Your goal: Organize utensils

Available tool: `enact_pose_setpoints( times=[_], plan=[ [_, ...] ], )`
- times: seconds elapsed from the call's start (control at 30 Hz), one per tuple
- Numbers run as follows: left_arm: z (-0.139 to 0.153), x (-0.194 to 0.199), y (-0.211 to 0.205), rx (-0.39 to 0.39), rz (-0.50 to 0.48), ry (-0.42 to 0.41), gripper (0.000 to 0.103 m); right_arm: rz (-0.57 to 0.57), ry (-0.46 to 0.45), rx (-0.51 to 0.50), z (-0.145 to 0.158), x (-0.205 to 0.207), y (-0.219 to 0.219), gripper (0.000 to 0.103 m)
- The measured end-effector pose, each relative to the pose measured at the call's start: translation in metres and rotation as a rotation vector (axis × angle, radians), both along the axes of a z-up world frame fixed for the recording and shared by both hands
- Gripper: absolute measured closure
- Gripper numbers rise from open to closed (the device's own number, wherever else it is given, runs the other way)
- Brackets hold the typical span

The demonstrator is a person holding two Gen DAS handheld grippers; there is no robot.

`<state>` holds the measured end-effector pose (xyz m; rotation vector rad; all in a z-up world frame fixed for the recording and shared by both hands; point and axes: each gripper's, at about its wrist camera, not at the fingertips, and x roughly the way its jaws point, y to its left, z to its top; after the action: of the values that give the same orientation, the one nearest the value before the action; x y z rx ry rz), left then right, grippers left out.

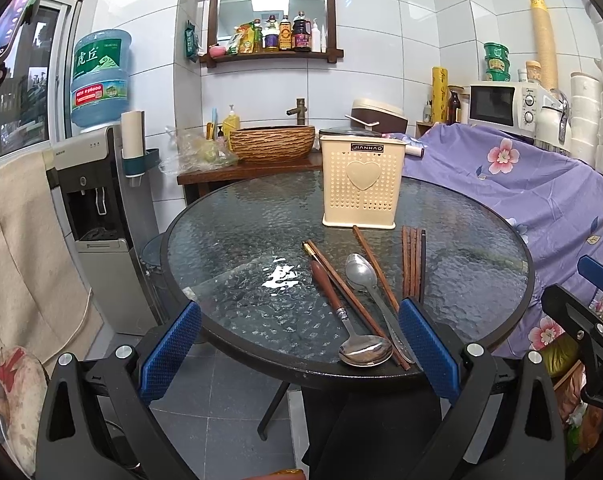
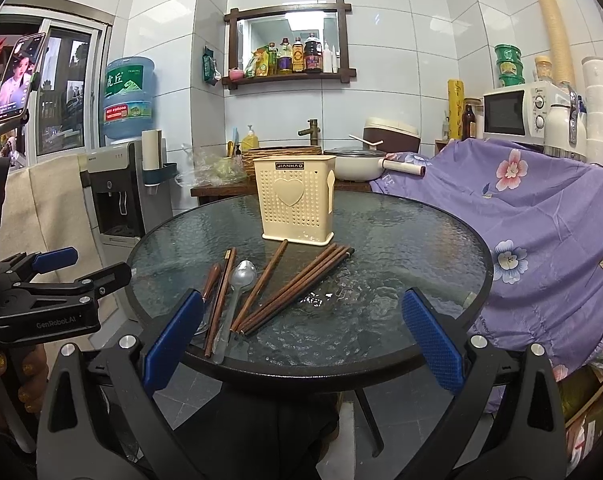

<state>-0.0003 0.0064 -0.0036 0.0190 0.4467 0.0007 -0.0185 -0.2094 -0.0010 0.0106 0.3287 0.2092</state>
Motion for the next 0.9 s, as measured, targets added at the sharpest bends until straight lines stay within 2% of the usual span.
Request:
enact_pose_setpoints(
  times=[0.9],
  plan=[
    [0.0023,-0.0009,-0.0019,0.004,-0.007,0.005,0.006,0.0,0.002,0.001,-0.0014,-0.0014,-0.0007,0.005]
  ],
)
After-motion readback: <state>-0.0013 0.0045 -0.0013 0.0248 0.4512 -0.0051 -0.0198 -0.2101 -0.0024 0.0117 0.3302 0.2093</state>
